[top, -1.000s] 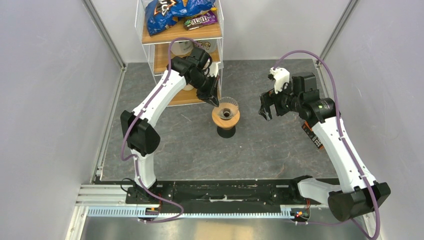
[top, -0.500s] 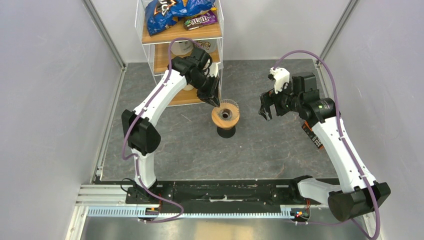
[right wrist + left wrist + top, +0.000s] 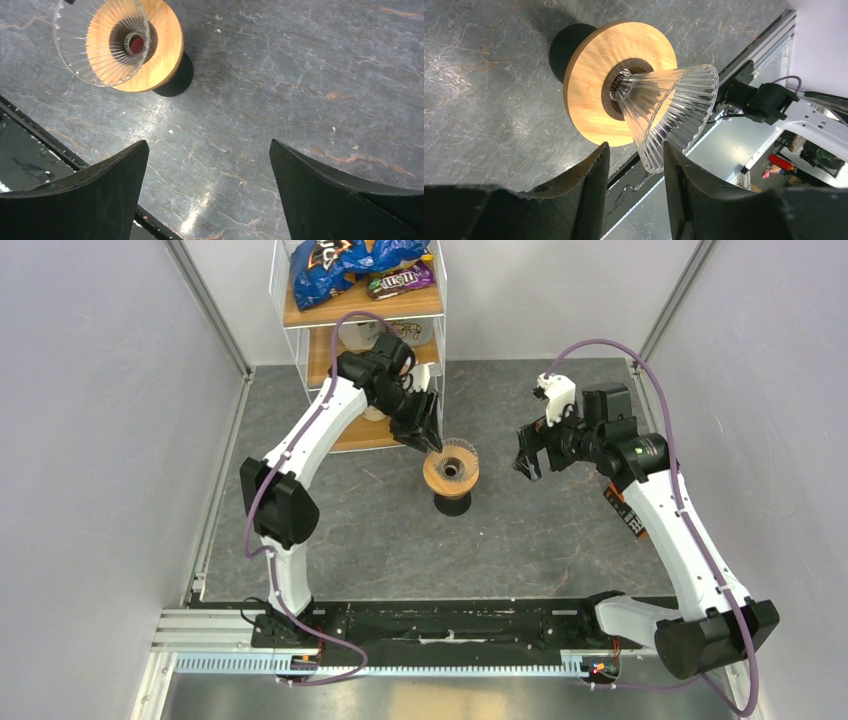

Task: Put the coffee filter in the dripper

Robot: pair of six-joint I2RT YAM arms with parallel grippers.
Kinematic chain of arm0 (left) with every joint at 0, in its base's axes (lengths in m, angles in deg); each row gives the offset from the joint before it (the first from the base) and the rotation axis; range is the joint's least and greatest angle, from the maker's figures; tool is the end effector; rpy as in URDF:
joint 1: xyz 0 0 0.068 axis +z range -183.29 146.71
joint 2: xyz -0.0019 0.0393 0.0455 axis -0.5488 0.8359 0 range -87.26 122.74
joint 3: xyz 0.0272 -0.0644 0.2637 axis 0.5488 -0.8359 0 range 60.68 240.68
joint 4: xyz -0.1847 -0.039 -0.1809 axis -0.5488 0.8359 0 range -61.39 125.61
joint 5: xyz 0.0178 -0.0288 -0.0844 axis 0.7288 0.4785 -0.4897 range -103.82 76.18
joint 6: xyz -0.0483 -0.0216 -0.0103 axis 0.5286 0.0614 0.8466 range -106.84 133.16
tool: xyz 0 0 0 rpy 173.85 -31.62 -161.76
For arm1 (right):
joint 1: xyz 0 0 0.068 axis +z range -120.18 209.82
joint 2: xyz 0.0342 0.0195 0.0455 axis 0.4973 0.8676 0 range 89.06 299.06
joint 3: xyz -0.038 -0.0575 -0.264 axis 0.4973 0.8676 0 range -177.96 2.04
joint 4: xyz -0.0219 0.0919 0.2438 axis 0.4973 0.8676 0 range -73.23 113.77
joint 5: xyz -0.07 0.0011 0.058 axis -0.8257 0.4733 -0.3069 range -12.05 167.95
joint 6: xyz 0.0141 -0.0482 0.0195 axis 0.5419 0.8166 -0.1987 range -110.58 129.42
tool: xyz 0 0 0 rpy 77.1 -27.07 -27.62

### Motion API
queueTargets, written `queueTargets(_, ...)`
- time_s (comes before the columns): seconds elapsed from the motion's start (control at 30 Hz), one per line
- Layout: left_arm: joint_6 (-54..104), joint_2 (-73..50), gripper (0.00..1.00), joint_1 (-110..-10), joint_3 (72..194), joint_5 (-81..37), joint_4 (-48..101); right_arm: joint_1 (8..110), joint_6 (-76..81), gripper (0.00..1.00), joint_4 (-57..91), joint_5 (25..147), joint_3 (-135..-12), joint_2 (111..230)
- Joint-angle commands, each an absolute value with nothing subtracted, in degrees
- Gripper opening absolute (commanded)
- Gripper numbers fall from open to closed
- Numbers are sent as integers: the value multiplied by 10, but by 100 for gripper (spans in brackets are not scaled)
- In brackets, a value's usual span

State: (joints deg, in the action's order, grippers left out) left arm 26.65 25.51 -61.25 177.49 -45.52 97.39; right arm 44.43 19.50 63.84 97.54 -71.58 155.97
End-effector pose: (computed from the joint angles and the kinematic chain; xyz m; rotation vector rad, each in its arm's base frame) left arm 0.3506 -0.2073 0.3397 0.5240 2.7266 -0.9557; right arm 0.2241 0.0709 0.3751 -0.6581 2.1644 0.4303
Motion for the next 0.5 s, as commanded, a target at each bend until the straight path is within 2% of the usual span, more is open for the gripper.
queueTargets(0.0,280,223,49,-572,1772,-506,951,442,183,99,599,1037,-747,1577)
queueTargets(0.07,271,202,48,-562,1755,-538,932,442,171,99,577,1068,-747,1583)
queueTargets(0.17,273,158,42,-542,1698,-576,874,442,143,99,540,1130,-747,1600)
queueTargets(0.37,282,133,41,-532,1614,-603,815,442,69,99,443,1187,-727,1658)
queueTargets(0.47,280,142,40,-533,1603,-626,809,442,50,93,440,1182,-739,1694)
